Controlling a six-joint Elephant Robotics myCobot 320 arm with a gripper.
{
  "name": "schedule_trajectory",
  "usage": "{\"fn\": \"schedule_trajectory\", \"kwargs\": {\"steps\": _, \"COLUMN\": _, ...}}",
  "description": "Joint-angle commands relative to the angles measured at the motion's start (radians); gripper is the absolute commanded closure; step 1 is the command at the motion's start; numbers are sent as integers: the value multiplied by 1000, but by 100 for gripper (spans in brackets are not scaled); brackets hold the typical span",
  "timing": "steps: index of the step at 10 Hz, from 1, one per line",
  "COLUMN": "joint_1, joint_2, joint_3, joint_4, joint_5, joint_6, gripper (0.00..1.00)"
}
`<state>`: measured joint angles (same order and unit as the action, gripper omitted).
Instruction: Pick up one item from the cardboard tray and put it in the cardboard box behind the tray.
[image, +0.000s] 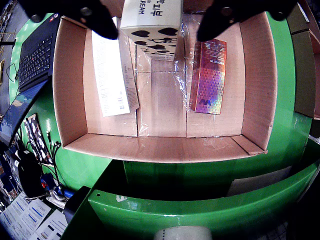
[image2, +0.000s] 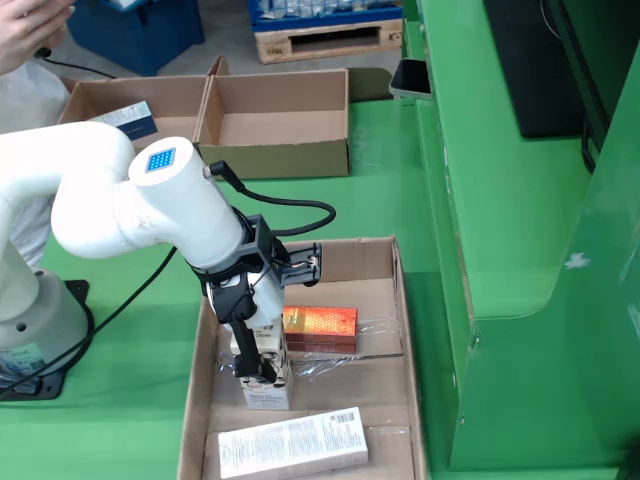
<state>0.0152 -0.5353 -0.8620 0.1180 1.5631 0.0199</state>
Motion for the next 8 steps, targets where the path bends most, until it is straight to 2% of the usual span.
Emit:
{"fn": "schedule_trajectory", "kwargs": {"steps": 1, "joint_1": -6, "joint_2": 26, "joint_3": 29, "joint_4": 10, "joint_5": 4, "joint_6": -3, "gripper": 90}}
{"fn": "schedule_trajectory", "kwargs": {"steps": 2, "joint_1": -6, "joint_2": 26, "joint_3": 29, "joint_4": 10, "joint_5": 4, "joint_6": -3, "gripper": 100}}
{"fn": "schedule_trajectory", "kwargs": {"steps": 8, "joint_1": -6, "joint_2": 26, "joint_3": 29, "joint_4": 10, "joint_5": 4, "joint_6": -3, "gripper": 100}}
